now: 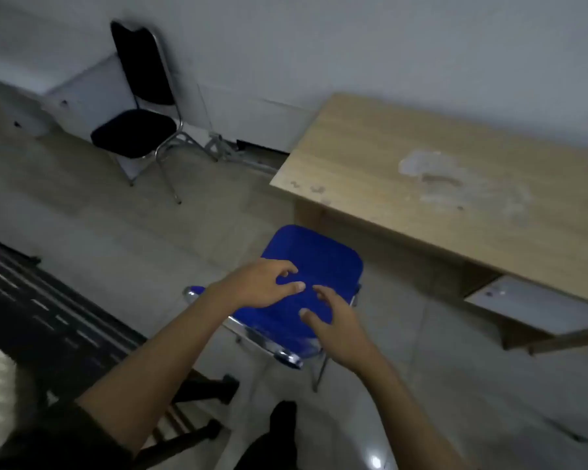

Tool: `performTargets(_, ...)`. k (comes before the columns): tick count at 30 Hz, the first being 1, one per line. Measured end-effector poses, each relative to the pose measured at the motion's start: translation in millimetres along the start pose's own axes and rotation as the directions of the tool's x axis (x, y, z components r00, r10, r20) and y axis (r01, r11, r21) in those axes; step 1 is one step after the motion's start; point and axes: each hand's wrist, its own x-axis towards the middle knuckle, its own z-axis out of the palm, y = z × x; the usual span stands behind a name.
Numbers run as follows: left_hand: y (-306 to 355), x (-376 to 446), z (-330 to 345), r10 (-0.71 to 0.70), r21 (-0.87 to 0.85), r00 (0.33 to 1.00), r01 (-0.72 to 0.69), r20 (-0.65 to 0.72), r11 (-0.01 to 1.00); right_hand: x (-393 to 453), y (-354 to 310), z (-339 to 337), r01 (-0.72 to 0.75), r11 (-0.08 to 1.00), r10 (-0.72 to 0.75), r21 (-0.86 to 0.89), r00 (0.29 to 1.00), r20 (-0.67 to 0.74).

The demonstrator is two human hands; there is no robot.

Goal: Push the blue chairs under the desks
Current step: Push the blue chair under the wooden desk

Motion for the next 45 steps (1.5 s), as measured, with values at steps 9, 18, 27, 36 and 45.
performTargets(9, -151.8, -15.7, -0.3, -0.267, 0.1, 0.963, 0.27, -0.046, 0.958, 21.3, -22.9, 129.8, -0.037, 0.845, 0.148, -0.534, 0.975, 0.167)
performTargets(18, -155.1, -5.8, 36.4, -0.243, -0.269, 0.927, 0.166, -0.286, 0.949, 13.5, -4.6, 106.1, 0.031, 0.734, 0.08, -0.679, 0.988, 0.132)
performTargets(27, -96.6, -11.1, 79.9, -0.211, -0.297, 0.929, 0.118, -0.303, 0.948, -15.7, 34.1, 53.5, -0.019, 0.67, 0.061, -0.742, 0.998, 0.03)
performTargets(36, -11.0, 17.9, 131.7, -0.087, -0.314, 0.964, 0.004, -0.252, 0.95, -60.3, 82.3, -26.5, -0.191, 0.674, 0.14, -0.713, 0.981, -0.131)
performTargets(45, 66.6, 29.6, 178.2, -0.057, -0.243, 0.979, 0.009, -0.194, 0.97, -125.6, 131.2, -93.7, -0.394, 0.912, 0.316, -0.116, 0.853, -0.415)
